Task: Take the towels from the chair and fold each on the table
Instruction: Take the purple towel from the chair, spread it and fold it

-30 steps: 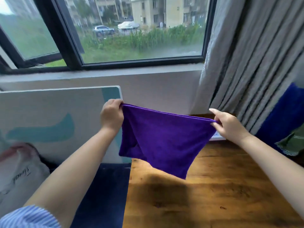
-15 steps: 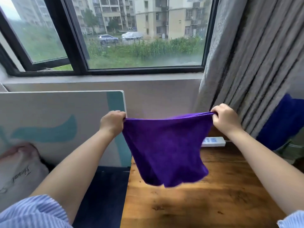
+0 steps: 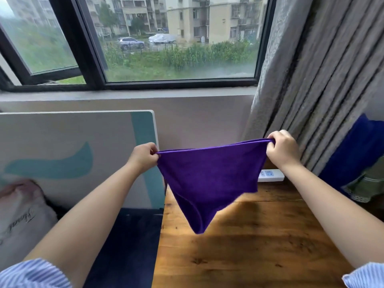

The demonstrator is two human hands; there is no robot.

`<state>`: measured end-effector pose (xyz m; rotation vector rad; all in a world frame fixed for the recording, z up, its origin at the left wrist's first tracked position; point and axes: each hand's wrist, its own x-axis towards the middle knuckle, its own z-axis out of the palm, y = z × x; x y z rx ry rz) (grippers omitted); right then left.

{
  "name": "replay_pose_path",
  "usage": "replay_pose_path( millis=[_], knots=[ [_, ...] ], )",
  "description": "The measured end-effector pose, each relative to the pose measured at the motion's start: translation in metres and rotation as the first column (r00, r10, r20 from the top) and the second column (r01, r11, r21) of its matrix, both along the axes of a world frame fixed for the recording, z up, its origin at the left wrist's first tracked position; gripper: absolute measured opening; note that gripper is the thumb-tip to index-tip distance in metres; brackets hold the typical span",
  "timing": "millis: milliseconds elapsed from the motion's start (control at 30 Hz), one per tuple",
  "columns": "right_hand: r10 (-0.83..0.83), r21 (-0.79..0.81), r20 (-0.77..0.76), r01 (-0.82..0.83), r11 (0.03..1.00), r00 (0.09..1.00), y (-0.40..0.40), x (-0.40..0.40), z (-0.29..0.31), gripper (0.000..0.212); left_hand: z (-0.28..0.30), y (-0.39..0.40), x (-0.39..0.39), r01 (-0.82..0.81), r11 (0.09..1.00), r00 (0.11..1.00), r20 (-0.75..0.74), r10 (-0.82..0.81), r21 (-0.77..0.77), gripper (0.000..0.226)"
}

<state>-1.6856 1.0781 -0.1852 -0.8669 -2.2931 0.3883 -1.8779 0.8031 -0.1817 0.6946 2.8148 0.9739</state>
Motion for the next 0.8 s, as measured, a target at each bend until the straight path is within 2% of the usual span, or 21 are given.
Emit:
replay_pose_path(
  millis=[67,200,267,333,433,500,567,633,800],
  knots=[
    [-0.006,-0.001,0.02,0.006,1.0,1.0,0.001,0.0,-0.002,0.024,-0.005,-0.002,-0.003,0.033,0.997,0.998,0.057,-0.029,-0.073,0.032],
    [-0.018,0.009,0.017,0.018,1.0,1.0,-0.004,-0.003,-0.004,0.05,-0.012,-0.002,-0.007,0.112,0.95,0.994,0.035,-0.106,-0.291,0.031],
    [-0.034,0.006,0.025,0.034,0.999,0.999,-0.003,-0.007,-0.005,0.047,-0.012,0.0,-0.012,0.109,0.918,0.993,-0.001,-0.119,-0.38,0.026],
    [-0.041,0.004,0.026,0.041,0.999,0.999,0.0,-0.013,-0.009,0.035,-0.01,0.005,-0.017,0.08,0.898,0.993,-0.042,-0.108,-0.433,0.02],
    [-0.04,-0.019,0.025,0.04,0.999,0.999,0.008,-0.029,-0.016,0.03,-0.012,0.018,-0.026,0.019,0.886,0.993,-0.093,-0.069,-0.463,0.023],
    [-0.05,-0.092,0.068,0.056,0.994,0.996,0.016,-0.044,-0.018,0.026,-0.01,0.029,-0.035,-0.022,0.881,0.991,-0.129,-0.044,-0.472,0.026],
    [-0.076,-0.162,0.089,0.09,0.983,0.993,0.027,-0.06,-0.018,0.027,-0.006,0.045,-0.044,-0.06,0.89,0.986,-0.167,-0.019,-0.453,0.027],
    [-0.092,-0.207,0.044,0.099,0.973,0.995,0.039,-0.079,-0.014,0.029,0.001,0.062,-0.055,-0.113,0.913,0.982,-0.185,0.042,-0.392,0.028],
    [-0.101,-0.251,-0.154,0.06,0.966,0.983,0.056,-0.116,0.013,0.028,0.026,0.093,-0.08,-0.235,0.97,0.953,-0.211,0.218,-0.056,0.029]
  ],
)
